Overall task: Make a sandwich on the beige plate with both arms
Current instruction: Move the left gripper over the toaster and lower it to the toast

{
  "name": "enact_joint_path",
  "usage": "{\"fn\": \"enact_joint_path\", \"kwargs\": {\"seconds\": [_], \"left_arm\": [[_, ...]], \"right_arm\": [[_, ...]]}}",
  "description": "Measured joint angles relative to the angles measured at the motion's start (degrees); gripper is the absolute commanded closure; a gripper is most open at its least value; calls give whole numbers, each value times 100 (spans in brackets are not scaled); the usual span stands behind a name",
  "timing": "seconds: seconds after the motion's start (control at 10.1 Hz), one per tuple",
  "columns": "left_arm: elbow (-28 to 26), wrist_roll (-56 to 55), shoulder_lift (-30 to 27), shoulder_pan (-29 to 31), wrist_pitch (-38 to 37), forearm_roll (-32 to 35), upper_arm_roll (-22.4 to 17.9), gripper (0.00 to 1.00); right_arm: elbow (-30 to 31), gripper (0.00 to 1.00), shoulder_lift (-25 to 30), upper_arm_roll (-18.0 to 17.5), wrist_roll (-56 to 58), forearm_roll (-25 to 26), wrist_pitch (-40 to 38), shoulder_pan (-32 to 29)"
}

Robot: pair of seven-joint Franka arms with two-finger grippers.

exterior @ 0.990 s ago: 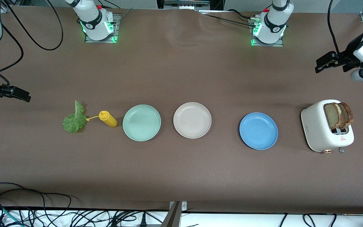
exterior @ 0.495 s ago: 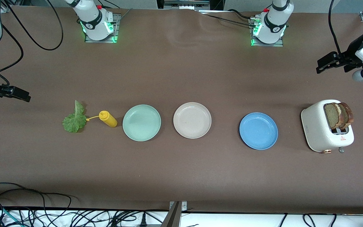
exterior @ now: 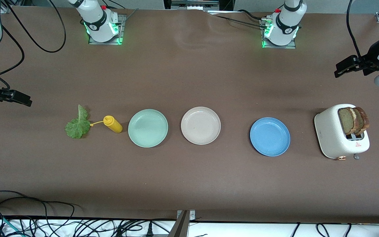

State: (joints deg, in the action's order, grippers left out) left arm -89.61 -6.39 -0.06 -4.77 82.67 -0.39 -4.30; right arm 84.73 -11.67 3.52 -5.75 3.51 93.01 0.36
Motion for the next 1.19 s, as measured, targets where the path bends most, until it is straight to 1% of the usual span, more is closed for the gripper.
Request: {"fn": "enact_joint_path", "kwargs": {"seconds": [0.3,0.59,1.19], "left_arm": [[1,0,34,28,0,1,-5,0],[2,9,270,329,11,2,-23,0],[12,6,374,500,13,2,-26,0]], "right_arm": [[3,0,-19,-12,0,-25,51,6],[4,0,-52,-16,0,-222,83,8],[4,0,-59,-18,0,-233,78,9]]}}
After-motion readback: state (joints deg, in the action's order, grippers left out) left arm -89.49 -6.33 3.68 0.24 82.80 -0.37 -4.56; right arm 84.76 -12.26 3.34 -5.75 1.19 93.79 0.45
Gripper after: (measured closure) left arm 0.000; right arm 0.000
